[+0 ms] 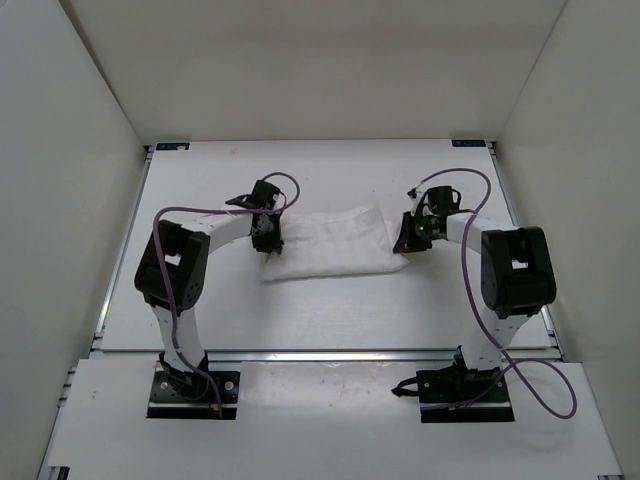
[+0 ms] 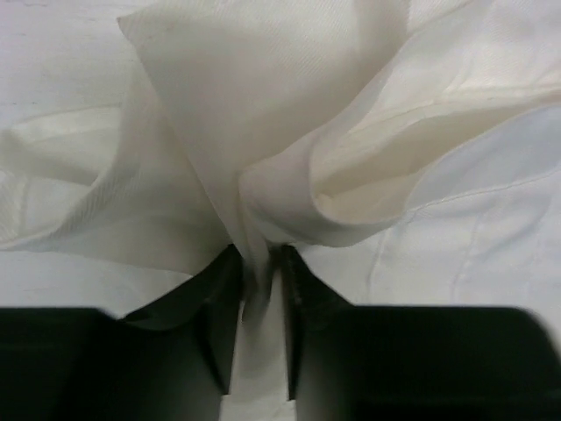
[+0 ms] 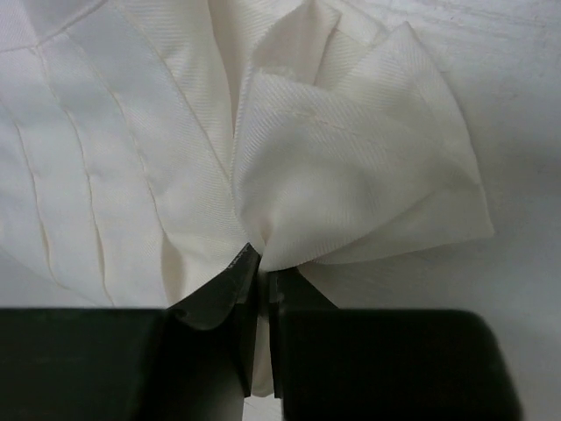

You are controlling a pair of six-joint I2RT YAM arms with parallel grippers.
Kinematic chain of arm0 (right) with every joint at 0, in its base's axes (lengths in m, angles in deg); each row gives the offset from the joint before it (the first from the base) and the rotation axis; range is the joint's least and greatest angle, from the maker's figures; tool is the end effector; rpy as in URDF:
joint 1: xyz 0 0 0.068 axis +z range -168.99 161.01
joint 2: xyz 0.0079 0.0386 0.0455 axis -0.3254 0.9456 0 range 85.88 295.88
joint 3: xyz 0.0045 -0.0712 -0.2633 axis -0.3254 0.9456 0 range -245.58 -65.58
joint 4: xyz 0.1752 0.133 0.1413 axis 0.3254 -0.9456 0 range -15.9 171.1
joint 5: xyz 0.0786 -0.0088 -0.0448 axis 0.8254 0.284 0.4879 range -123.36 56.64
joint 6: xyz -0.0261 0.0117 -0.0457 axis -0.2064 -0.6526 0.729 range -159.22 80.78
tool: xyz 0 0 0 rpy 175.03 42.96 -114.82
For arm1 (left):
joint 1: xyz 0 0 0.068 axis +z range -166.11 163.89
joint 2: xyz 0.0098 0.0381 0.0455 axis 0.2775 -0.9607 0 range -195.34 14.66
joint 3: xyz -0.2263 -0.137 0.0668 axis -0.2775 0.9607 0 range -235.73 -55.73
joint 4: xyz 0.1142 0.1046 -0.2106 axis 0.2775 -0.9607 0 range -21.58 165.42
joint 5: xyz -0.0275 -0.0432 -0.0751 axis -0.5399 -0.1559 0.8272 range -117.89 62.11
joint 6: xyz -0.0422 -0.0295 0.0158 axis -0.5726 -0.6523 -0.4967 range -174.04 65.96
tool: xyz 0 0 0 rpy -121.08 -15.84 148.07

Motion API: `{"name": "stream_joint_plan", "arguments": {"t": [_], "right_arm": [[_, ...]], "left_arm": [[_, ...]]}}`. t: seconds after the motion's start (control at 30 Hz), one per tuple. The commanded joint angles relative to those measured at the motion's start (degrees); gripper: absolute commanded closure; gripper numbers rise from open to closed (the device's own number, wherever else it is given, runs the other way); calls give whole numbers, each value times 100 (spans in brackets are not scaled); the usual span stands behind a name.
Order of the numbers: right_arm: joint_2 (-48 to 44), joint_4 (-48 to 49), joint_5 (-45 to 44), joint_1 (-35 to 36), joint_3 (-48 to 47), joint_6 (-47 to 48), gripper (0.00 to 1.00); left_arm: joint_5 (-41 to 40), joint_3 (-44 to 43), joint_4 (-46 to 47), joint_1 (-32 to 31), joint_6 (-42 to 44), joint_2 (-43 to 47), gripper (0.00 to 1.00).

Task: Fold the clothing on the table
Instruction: Fold the skirt

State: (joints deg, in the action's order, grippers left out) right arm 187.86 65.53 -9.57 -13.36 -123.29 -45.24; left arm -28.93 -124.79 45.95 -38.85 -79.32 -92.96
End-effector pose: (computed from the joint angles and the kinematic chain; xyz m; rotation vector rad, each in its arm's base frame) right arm 0.3426 0.0482 0.1516 -0.1385 2.5957 0.6149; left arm 0.3414 -0.1424 0.1578 -0.0665 2.7765 -0.1964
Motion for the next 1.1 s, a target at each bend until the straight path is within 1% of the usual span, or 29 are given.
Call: {"name": "stream_joint_plan", "arguments": {"t": [0.0, 0.03, 0.07, 0.1, 0.13, 0.17, 0.27, 0.33, 0.37, 0.47, 0.53, 0.63, 0.73, 0.8, 0.9, 1.0, 1.07], "right_arm": [[-63, -359, -138, -175, -73, 5, 98], [-168, -420, -77, -307, -134, -22, 98], [-300, -499, -50, -421, -196, 22, 99], [-440, -543, -24, -492, -283, 83, 99], [-616, -630, 81, -545, -458, 179, 99], [-722, -718, 151, -554, -547, 267, 100], [-1029, -877, 398, -405, -986, 382, 100], [-1057, -921, 686, -203, -1224, 269, 100], [-1100, -886, 732, 15, -1286, 207, 100], [-1118, -641, 855, 647, -1295, -39, 100], [-1075, -351, 959, 1070, -1086, -381, 100], [-907, 71, 1162, 1501, -970, -759, 100], [-679, 300, 1137, 1748, -935, -997, 99], [-486, 370, 1189, 1793, -1030, -1120, 100], [-248, 441, 1225, 1845, -1171, -1296, 100], [-152, 494, 971, 1925, -1303, -1253, 100], [-29, 555, 935, 1959, -1382, -1279, 100]], "left_arm": [[77, -55, 152, -151, -91, -137, 70], [104, -81, 144, -186, -126, -111, 79], [156, -64, 205, -248, -144, -180, 84], [200, -151, 205, -353, -205, -199, 85], [314, -169, 301, -467, -249, -268, 89], [506, -187, 415, -555, -328, -321, 90], [806, -327, 670, -731, -539, -576, 91], [1052, -529, 732, -880, -627, -848, 91], [1105, -669, 793, -951, -636, -953, 91], [1438, -898, 1074, -995, -802, -1121, 91], [1580, -1179, 1181, -995, -865, -1323, 91], [1940, -1644, 1181, -986, -1023, -1613, 90], [2133, -1865, 1207, -995, -1111, -1772, 90], [2204, -1831, 1268, -1021, -1146, -1746, 89], [2441, -1524, 1532, -908, -1347, -1606, 89], [2678, -927, 1900, -785, -1550, -1351, 88], [2810, -716, 1998, -749, -1568, -1219, 88]]}}
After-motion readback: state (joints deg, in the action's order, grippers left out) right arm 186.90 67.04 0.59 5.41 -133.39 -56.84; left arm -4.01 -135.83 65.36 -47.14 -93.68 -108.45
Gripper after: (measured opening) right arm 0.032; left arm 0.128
